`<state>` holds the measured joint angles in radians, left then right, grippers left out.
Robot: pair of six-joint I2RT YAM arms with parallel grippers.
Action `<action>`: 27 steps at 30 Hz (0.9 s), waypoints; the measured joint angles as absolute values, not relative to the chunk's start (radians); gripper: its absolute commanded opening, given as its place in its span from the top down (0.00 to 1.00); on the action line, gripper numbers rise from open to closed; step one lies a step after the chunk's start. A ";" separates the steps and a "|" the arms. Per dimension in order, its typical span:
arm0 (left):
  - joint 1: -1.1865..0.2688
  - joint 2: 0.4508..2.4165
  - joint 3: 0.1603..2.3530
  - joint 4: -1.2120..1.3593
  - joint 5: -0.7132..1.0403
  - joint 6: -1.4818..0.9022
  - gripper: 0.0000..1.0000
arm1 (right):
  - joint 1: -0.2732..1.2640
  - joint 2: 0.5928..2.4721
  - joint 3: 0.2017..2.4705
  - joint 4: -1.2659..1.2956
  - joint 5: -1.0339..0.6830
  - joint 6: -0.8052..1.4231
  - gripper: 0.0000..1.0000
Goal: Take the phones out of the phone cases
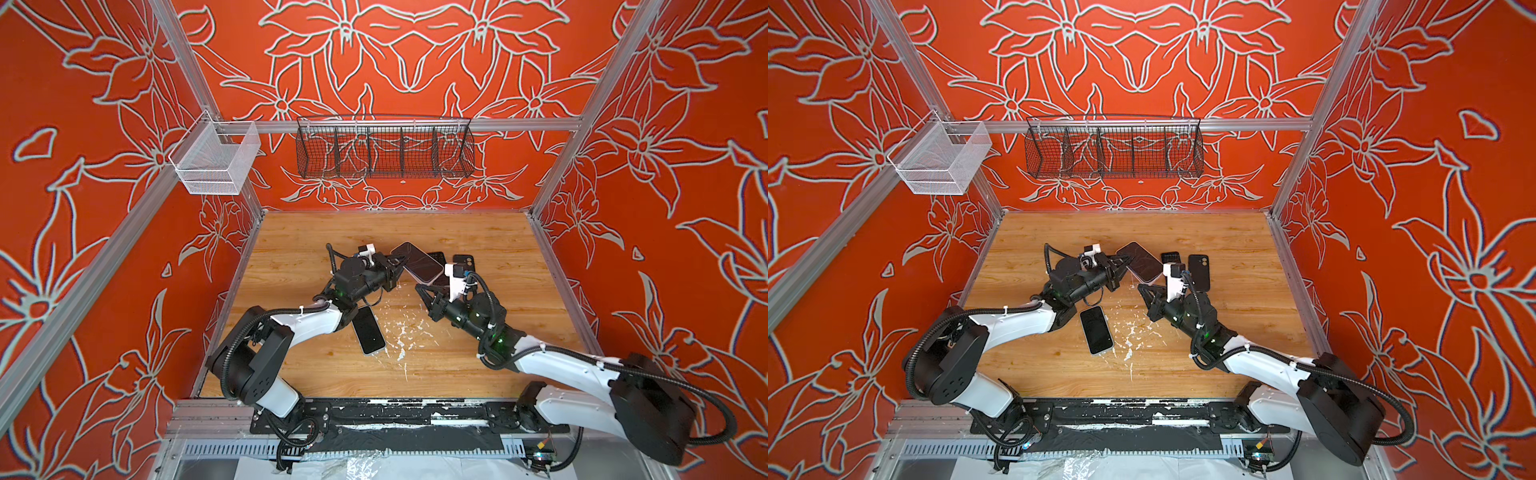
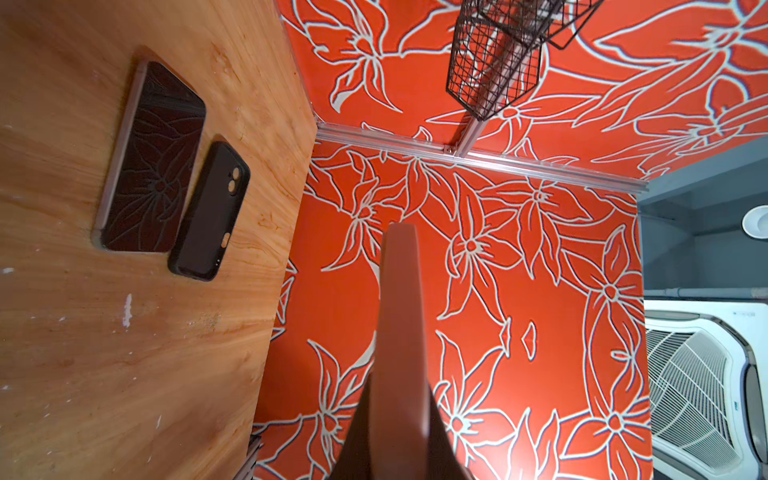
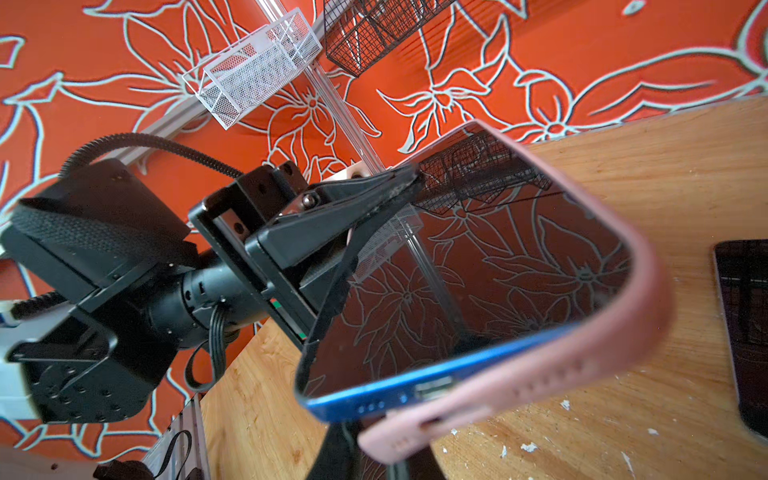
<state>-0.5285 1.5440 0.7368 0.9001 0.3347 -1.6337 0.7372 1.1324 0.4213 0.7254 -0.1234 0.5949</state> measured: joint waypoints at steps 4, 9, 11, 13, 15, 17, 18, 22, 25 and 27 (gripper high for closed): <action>-0.535 1.544 0.747 0.898 0.355 -1.604 1.00 | 0.717 1.087 0.422 0.659 -0.171 0.579 0.92; -0.538 1.545 0.752 0.898 0.368 -1.577 1.00 | 0.686 1.069 0.422 0.628 -0.233 0.575 0.92; -0.538 1.549 0.752 0.897 0.370 -1.570 1.00 | 0.677 1.069 0.422 0.620 -0.252 0.575 0.92; -0.538 1.554 0.753 0.898 0.373 -1.567 1.00 | 0.669 1.070 0.422 0.615 -0.268 0.575 0.92; -0.538 1.557 0.754 0.898 0.375 -1.565 1.00 | 0.661 1.072 0.422 0.611 -0.283 0.575 0.90; -0.538 1.559 0.755 0.897 0.379 -1.563 1.00 | 0.654 1.073 0.422 0.608 -0.298 0.575 0.86; -0.538 1.560 0.757 0.897 0.380 -1.559 1.00 | 0.651 1.073 0.422 0.608 -0.303 0.575 0.84; -0.529 1.561 0.780 0.863 0.387 -1.523 1.00 | 0.630 1.072 0.422 0.605 -0.327 0.560 0.75; -0.507 1.561 0.803 0.855 0.395 -1.511 1.00 | 0.604 1.073 0.420 0.553 -0.328 0.553 0.69; -0.495 1.561 0.821 0.854 0.402 -1.500 1.00 | 0.588 1.072 0.418 0.529 -0.334 0.551 0.66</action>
<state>-0.4953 1.5612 0.8211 0.8543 0.4023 -1.5002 0.5880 1.0721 0.4183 0.5289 -0.3340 0.5510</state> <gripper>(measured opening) 0.100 0.318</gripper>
